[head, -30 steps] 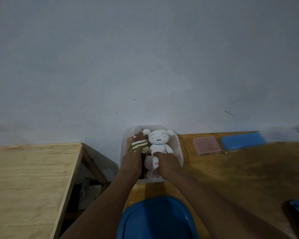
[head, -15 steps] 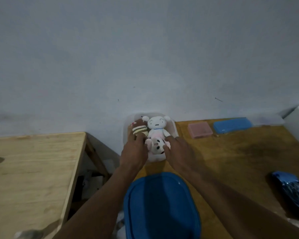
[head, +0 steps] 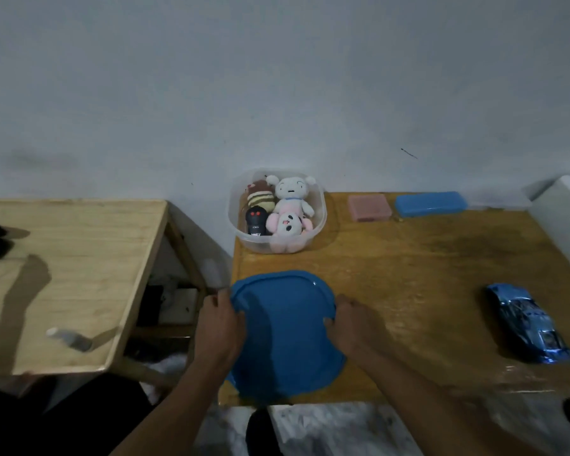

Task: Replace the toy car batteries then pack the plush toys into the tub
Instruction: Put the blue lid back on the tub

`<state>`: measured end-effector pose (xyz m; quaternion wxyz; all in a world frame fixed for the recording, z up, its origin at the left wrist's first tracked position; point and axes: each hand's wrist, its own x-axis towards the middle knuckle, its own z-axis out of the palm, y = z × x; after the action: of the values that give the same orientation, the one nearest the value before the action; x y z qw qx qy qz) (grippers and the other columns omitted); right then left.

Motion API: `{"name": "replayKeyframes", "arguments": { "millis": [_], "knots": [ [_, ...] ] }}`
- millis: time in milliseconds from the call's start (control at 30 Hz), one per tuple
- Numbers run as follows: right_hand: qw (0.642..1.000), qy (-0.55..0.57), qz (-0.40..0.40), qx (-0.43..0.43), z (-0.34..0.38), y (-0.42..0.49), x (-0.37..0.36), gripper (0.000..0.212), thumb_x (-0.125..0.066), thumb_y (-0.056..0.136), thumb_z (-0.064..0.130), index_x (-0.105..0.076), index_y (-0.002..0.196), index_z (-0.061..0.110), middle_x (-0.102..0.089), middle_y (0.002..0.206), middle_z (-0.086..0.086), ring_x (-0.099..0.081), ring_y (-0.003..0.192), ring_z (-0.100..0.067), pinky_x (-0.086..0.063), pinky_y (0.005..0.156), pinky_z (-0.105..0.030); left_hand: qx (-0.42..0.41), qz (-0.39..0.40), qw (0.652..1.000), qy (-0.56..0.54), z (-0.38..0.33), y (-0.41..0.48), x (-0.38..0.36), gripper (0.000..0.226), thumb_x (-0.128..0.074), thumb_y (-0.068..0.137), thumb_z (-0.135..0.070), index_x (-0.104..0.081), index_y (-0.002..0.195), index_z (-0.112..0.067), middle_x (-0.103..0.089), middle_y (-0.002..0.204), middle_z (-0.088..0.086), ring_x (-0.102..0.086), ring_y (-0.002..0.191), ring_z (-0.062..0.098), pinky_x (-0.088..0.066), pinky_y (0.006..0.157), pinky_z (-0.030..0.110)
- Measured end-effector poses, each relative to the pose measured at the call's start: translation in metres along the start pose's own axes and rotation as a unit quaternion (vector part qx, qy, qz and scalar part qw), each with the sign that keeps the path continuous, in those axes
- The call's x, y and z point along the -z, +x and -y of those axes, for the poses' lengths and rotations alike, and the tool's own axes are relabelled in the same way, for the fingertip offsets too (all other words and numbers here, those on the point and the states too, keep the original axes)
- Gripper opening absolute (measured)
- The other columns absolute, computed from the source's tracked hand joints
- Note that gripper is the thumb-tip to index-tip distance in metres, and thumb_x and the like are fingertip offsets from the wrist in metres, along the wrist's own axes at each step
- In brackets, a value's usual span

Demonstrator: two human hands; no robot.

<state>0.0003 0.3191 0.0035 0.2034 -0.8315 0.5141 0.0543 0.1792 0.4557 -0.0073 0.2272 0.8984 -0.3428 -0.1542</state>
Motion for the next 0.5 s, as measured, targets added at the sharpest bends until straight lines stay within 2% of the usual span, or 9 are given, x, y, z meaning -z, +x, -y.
{"name": "replayKeyframes", "arguments": {
  "millis": [100, 167, 333, 433, 500],
  "knots": [
    [1.000, 0.015, 0.002, -0.008, -0.005, -0.016, -0.010, 0.034, -0.057, 0.092, 0.032, -0.053, 0.118, 0.011, -0.062, 0.111, -0.005, -0.061, 0.095, -0.022, -0.046, 0.068, -0.028, 0.084, 0.040, 0.996, 0.000, 0.015, -0.028, -0.013, 0.053, -0.058, 0.092, -0.026, -0.037, 0.137, -0.007, -0.049, 0.128, 0.023, -0.053, 0.111, 0.040, -0.047, 0.089, 0.044],
    [1.000, 0.017, -0.005, -0.004, -0.007, -0.025, -0.014, 0.030, -0.058, 0.092, 0.026, -0.054, 0.118, 0.010, -0.062, 0.113, -0.006, -0.061, 0.096, -0.021, -0.042, 0.067, -0.026, 0.122, 0.047, 0.991, -0.012, 0.019, -0.039, -0.021, 0.054, -0.057, 0.094, -0.027, -0.037, 0.138, -0.005, -0.051, 0.129, 0.024, -0.053, 0.113, 0.041, -0.048, 0.091, 0.046],
    [0.997, 0.073, 0.008, -0.033, -0.010, -0.043, -0.019, 0.020, -0.057, 0.092, 0.015, -0.056, 0.110, 0.007, -0.063, 0.107, -0.009, -0.061, 0.088, -0.021, -0.042, 0.061, -0.025, 0.131, 0.016, 0.991, -0.027, 0.019, -0.054, -0.024, 0.041, -0.057, 0.093, -0.015, -0.049, 0.131, -0.003, -0.062, 0.120, 0.019, -0.058, 0.110, 0.037, -0.050, 0.088, 0.043],
    [0.992, 0.114, -0.009, -0.046, -0.015, -0.053, -0.018, 0.025, -0.056, 0.091, 0.012, -0.050, 0.114, 0.007, -0.058, 0.109, -0.009, -0.051, 0.076, -0.016, -0.035, 0.049, -0.020, 0.136, -0.018, 0.989, -0.054, 0.014, -0.065, -0.018, 0.041, -0.056, 0.092, -0.008, -0.051, 0.132, -0.006, -0.062, 0.123, 0.016, -0.057, 0.113, 0.035, -0.047, 0.090, 0.041],
    [0.988, 0.146, -0.027, -0.045, -0.016, -0.059, -0.014, 0.029, -0.055, 0.091, 0.012, -0.045, 0.119, 0.009, -0.054, 0.109, -0.009, -0.048, 0.075, -0.015, -0.035, 0.051, -0.022, 0.133, -0.048, 0.986, -0.084, 0.009, -0.072, -0.013, 0.039, -0.056, 0.092, -0.005, -0.052, 0.131, -0.007, -0.060, 0.126, 0.015, -0.056, 0.114, 0.034, -0.046, 0.091, 0.042]
  ]
}}
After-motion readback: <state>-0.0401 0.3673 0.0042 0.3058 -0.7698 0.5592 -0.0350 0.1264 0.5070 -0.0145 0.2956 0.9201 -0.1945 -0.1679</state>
